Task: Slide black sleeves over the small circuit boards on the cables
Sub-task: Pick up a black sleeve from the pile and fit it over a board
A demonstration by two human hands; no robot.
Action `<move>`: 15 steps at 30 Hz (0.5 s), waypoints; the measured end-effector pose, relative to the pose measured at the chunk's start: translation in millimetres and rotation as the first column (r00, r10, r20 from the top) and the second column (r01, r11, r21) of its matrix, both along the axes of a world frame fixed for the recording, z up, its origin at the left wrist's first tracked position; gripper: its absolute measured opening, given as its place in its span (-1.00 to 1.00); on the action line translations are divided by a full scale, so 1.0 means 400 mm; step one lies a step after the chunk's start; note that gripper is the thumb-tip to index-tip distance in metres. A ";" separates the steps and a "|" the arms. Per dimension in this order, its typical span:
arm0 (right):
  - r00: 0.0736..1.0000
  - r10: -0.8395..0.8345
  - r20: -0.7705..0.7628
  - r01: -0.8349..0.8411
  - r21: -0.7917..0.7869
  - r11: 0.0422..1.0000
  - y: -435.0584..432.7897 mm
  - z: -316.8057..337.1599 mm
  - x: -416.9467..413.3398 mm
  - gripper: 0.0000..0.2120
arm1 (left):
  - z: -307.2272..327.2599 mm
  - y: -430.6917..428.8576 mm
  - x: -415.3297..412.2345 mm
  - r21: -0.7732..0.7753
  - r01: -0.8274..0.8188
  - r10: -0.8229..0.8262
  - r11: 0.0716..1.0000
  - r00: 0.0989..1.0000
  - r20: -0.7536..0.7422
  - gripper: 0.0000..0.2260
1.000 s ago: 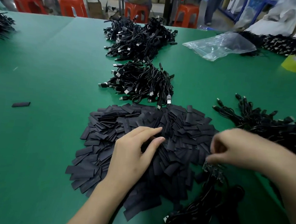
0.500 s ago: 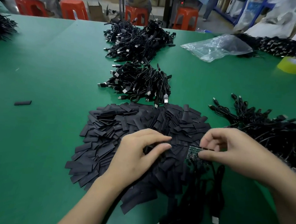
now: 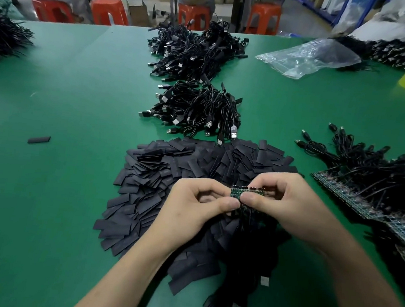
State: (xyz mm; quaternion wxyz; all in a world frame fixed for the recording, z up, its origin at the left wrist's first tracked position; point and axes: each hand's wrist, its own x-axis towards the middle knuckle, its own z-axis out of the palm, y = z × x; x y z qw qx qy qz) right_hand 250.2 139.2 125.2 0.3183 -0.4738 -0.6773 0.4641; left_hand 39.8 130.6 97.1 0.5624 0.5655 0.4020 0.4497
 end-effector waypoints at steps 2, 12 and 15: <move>0.996 0.030 -0.078 -0.031 -0.022 0.999 -0.002 -0.006 -0.005 -0.91 | 0.006 -0.002 -0.001 -0.050 0.026 -0.024 0.998 0.999 0.046 -0.95; 0.933 0.021 -0.360 -0.084 -0.162 0.983 -0.020 -0.013 -0.028 -0.95 | 0.026 -0.002 -0.020 -0.090 0.139 -0.125 0.986 0.982 0.144 -0.94; 0.931 0.003 -0.365 -0.072 -0.176 0.982 -0.022 -0.005 -0.015 -0.94 | 0.030 -0.005 -0.011 -0.088 0.115 -0.101 0.989 0.984 0.146 -0.93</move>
